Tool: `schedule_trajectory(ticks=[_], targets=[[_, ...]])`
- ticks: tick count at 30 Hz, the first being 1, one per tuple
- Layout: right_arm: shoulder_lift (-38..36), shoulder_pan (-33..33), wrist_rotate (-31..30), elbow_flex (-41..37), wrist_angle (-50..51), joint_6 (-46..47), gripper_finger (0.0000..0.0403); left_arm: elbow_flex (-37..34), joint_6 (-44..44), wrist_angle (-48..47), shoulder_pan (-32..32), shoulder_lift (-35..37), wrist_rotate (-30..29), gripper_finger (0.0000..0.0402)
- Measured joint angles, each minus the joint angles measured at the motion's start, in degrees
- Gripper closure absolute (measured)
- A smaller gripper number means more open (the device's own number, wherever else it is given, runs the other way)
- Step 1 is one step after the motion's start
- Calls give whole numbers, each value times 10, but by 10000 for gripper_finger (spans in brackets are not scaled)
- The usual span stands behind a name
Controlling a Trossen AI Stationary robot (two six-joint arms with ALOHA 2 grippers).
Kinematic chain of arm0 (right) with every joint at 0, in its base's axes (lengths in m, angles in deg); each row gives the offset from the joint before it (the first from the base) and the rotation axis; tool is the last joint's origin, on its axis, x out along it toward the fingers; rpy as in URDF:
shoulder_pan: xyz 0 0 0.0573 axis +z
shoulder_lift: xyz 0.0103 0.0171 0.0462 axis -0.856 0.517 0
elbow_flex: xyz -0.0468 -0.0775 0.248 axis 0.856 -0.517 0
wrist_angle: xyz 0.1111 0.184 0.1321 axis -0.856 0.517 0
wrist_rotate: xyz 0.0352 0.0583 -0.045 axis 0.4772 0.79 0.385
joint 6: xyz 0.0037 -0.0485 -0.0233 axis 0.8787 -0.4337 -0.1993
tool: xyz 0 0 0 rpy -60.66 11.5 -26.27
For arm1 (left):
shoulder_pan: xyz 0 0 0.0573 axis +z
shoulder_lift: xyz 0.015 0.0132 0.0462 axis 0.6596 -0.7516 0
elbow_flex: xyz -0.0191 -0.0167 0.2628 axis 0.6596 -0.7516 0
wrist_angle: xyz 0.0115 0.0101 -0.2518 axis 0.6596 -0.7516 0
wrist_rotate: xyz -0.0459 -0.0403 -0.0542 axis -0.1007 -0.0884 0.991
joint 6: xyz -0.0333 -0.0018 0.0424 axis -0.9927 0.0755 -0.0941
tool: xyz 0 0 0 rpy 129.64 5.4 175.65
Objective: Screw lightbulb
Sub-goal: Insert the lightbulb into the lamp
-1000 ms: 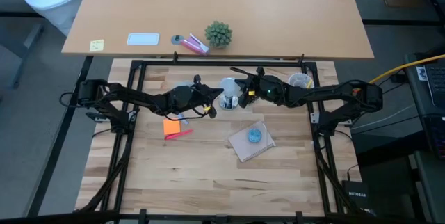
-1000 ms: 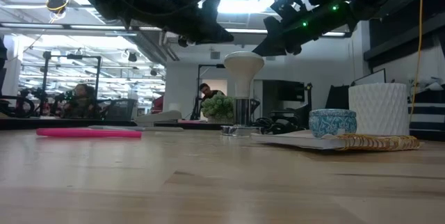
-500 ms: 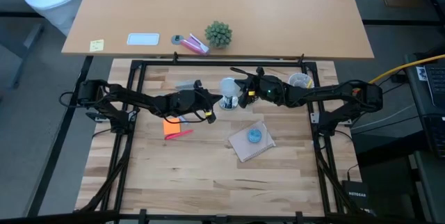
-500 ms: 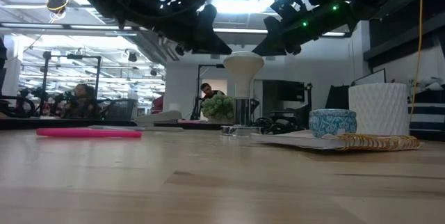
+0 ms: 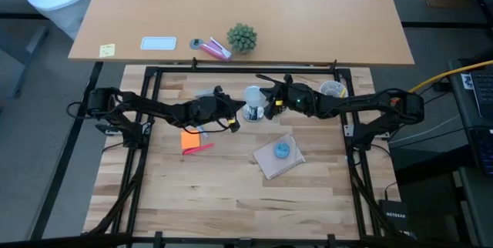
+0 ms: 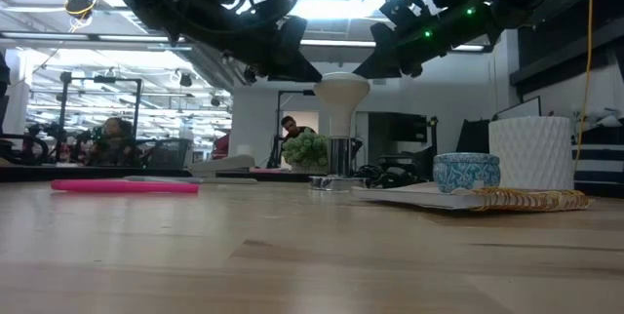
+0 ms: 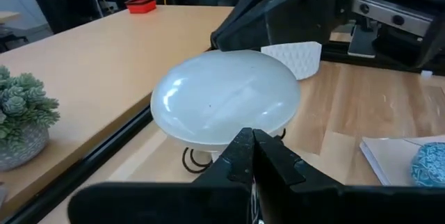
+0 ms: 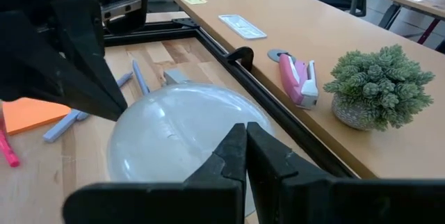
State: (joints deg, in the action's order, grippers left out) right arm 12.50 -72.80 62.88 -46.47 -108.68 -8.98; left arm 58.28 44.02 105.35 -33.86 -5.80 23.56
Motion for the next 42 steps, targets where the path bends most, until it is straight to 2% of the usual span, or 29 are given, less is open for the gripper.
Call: schedule_trajectory(ticks=[5, 12, 20, 36, 42], targets=[[0, 0, 2, 0, 2, 13, 391, 0, -6, 2, 8, -3, -2, 401], [0, 0, 26, 0, 12, 23, 391, 0, -7, -2, 9, -4, -52, 401], [0, 1, 93, 0, 9, 30, 391, 0, -9, -3, 16, -5, -67, 401], [0, 1, 88, 0, 6, 44, 391, 0, -14, 26, 44, -5, -61, 401], [0, 1, 88, 0, 3, 44, 391, 0, 42, 46, 40, 20, -63, 401]])
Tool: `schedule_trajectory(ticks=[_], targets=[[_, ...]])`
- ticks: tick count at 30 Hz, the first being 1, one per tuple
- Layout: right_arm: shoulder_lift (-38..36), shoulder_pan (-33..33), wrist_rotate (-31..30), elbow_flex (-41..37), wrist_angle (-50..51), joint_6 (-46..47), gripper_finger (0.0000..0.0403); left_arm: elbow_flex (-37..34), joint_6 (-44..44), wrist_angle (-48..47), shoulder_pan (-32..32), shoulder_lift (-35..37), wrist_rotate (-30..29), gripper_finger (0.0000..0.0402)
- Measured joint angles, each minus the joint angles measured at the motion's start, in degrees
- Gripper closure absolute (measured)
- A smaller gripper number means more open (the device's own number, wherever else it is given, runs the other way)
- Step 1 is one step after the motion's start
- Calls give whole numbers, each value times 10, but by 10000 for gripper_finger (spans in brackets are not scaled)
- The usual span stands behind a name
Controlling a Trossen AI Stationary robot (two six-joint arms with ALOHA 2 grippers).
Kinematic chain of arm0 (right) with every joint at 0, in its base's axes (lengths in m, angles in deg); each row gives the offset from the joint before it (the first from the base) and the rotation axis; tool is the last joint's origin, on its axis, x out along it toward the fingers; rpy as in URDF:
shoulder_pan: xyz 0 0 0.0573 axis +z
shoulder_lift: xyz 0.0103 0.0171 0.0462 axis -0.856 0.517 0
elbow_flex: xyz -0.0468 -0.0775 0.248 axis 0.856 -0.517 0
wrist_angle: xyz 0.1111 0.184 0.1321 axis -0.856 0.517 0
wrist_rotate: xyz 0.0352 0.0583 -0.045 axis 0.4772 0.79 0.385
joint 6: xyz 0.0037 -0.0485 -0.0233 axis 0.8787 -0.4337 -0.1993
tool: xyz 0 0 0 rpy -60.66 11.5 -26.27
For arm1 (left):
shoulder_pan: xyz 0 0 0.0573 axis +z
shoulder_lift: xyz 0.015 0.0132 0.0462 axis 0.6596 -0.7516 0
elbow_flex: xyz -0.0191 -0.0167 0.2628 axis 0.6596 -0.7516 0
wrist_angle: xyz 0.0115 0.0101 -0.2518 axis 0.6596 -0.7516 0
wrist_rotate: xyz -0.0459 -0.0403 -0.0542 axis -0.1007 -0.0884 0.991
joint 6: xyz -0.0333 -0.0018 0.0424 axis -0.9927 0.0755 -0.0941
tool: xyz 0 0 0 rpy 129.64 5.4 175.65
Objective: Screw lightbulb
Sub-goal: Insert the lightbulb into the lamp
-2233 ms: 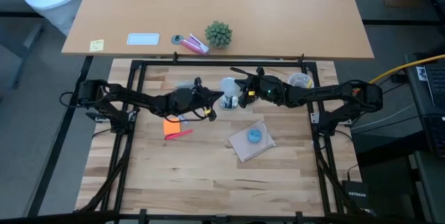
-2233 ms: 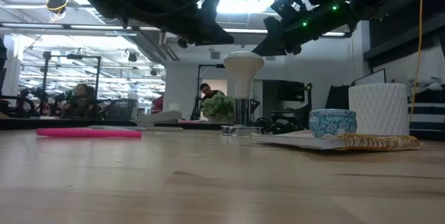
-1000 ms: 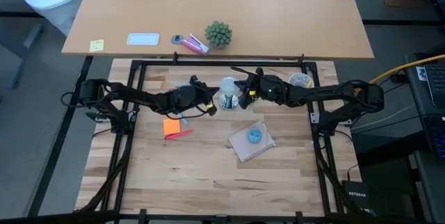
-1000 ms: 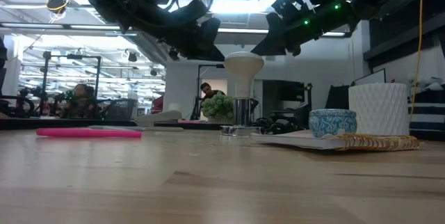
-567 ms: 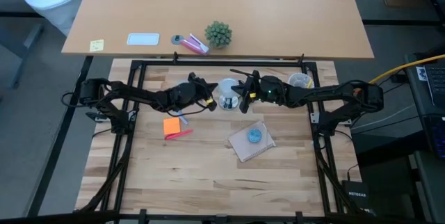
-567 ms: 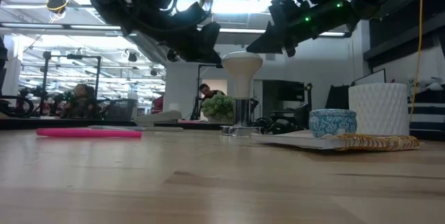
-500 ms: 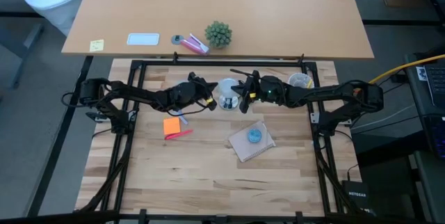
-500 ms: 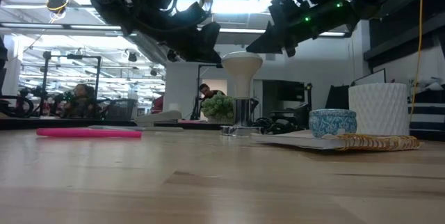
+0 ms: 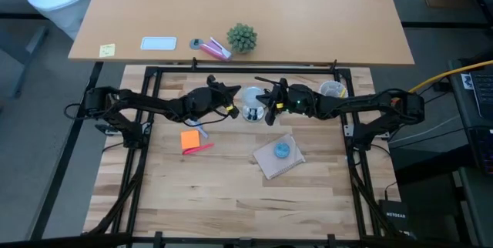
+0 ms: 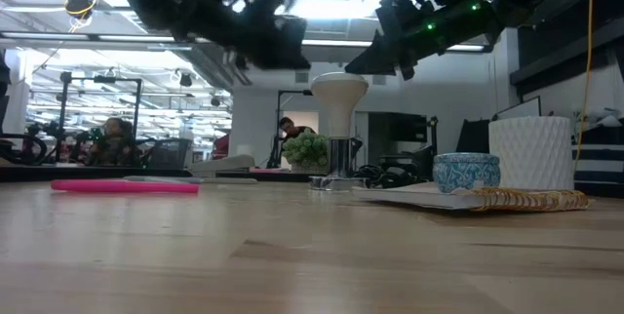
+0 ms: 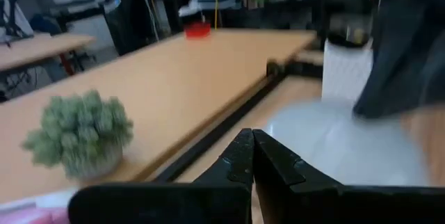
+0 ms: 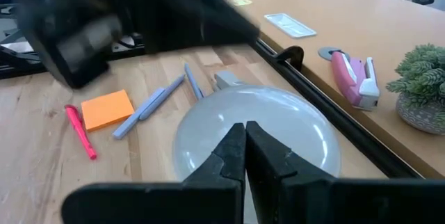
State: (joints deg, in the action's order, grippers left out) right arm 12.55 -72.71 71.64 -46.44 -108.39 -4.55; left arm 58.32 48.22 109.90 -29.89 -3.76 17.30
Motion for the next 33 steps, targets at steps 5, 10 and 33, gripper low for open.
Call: schedule_trajectory(ticks=[5, 10, 33], targets=[[0, 0, -13, 0, -1, 0, 391, 0, 0, 10, -23, 26, 36, 402], [0, 0, -16, 0, -4, 0, 391, 0, -6, 7, -47, 18, 84, 401], [0, 0, -17, -1, -17, 0, 391, 0, -32, 19, -44, -52, 90, 401]])
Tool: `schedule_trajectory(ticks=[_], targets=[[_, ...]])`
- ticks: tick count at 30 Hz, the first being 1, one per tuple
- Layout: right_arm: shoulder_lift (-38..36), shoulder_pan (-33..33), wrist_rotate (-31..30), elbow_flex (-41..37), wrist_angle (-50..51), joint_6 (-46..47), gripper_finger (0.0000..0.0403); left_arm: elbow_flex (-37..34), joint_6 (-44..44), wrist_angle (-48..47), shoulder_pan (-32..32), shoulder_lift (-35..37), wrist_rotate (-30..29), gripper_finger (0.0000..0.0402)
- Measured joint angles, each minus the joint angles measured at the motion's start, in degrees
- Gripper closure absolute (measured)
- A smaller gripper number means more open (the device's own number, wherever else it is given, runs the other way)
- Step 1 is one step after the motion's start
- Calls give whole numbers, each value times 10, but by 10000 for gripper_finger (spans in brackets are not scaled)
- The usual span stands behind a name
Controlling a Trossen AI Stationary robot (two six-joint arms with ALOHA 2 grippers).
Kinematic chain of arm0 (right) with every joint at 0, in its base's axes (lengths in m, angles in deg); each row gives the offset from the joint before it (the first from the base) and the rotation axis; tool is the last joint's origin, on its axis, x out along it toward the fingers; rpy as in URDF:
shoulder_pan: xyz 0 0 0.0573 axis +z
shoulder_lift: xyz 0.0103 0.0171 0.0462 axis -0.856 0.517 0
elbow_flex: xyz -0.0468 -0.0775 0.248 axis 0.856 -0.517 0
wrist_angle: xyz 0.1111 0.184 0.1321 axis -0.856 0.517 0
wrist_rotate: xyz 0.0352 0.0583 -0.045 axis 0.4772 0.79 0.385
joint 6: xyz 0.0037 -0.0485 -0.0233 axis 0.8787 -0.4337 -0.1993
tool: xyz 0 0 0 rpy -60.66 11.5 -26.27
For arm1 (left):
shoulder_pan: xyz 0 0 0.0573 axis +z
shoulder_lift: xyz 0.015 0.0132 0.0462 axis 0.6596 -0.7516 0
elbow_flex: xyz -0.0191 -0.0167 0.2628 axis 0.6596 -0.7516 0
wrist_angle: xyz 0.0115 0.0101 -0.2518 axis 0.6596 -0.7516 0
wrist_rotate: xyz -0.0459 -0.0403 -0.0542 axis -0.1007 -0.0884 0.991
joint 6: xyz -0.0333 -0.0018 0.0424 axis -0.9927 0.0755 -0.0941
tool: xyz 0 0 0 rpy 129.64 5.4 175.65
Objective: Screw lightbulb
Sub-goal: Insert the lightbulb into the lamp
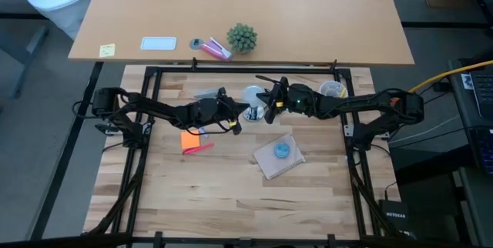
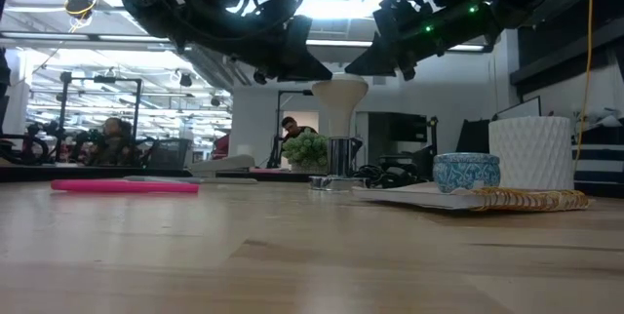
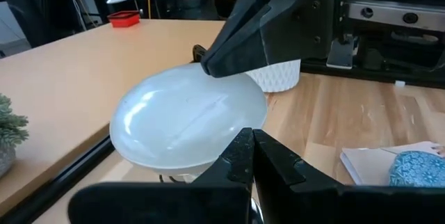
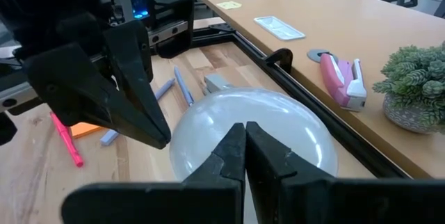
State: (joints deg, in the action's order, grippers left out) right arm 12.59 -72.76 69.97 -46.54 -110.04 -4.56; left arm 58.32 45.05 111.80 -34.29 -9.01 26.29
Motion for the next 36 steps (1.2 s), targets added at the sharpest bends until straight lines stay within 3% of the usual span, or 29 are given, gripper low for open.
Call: schedule_trajectory(ticks=[8, 15, 36], targets=[[1, 0, 0, -1, -5, 0, 391, 0, -2, 6, 0, -1, -2, 401], [0, 0, 2, 0, -5, 0, 391, 0, 15, 74, 0, -1, -4, 401], [0, 0, 1, 0, -8, 0, 391, 0, -2, 31, 13, 0, -2, 401]])
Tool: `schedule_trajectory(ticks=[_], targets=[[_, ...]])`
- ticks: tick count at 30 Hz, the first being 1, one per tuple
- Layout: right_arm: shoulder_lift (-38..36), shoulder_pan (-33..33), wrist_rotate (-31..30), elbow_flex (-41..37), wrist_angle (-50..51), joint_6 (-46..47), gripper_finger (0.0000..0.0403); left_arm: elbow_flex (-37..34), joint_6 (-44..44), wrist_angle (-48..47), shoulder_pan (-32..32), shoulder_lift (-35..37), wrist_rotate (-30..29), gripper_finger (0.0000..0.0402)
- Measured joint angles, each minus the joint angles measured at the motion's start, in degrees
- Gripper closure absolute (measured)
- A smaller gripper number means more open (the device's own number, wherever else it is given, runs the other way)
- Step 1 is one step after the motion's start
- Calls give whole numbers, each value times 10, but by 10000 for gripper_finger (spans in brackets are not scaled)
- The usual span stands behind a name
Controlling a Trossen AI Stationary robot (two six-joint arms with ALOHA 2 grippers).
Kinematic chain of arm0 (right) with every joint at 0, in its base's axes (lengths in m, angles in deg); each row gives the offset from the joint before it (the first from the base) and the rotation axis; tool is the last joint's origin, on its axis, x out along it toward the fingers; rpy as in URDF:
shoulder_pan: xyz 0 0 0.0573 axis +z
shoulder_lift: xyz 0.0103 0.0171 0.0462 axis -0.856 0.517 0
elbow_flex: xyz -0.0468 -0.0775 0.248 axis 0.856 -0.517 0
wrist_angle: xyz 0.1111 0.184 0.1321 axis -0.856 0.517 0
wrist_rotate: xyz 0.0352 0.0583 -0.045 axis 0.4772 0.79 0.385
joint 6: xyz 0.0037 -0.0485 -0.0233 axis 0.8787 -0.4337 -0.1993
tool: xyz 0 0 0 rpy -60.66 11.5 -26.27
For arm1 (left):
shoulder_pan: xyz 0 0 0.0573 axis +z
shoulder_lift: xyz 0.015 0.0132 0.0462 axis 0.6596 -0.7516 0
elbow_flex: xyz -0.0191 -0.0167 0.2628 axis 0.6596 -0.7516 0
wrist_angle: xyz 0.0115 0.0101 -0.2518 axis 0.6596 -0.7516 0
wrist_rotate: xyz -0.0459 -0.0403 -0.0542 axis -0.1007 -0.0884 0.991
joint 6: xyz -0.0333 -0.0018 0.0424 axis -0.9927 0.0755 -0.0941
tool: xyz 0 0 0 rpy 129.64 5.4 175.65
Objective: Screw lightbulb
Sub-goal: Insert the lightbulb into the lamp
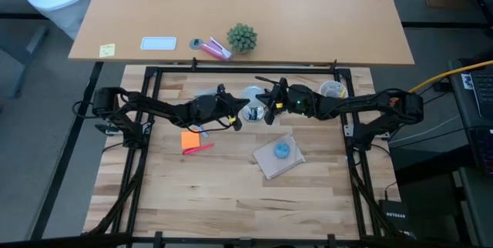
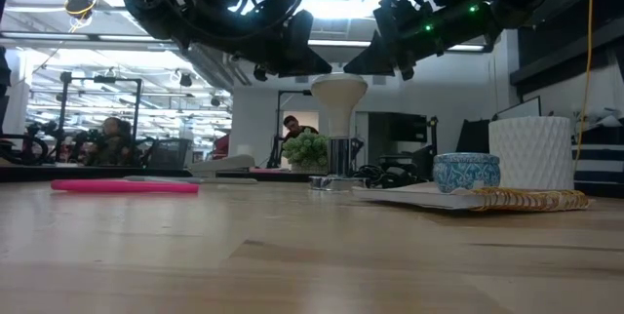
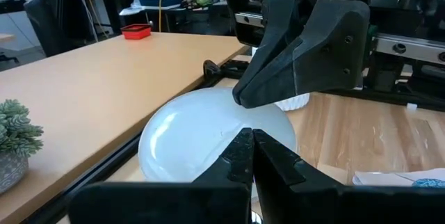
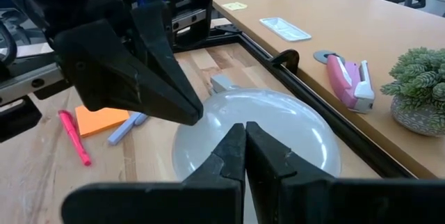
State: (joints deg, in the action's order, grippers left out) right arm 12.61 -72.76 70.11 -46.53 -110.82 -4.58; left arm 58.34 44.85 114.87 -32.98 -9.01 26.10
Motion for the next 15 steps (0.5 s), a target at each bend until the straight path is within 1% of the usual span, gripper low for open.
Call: schedule_trajectory(ticks=[4, 15], targets=[[0, 0, -7, 0, -8, 0, 391, 0, 0, 0, 0, 0, 0, 401], [0, 0, -87, 0, -15, -4, 391, 0, 0, -2, 0, 0, 0, 402]])
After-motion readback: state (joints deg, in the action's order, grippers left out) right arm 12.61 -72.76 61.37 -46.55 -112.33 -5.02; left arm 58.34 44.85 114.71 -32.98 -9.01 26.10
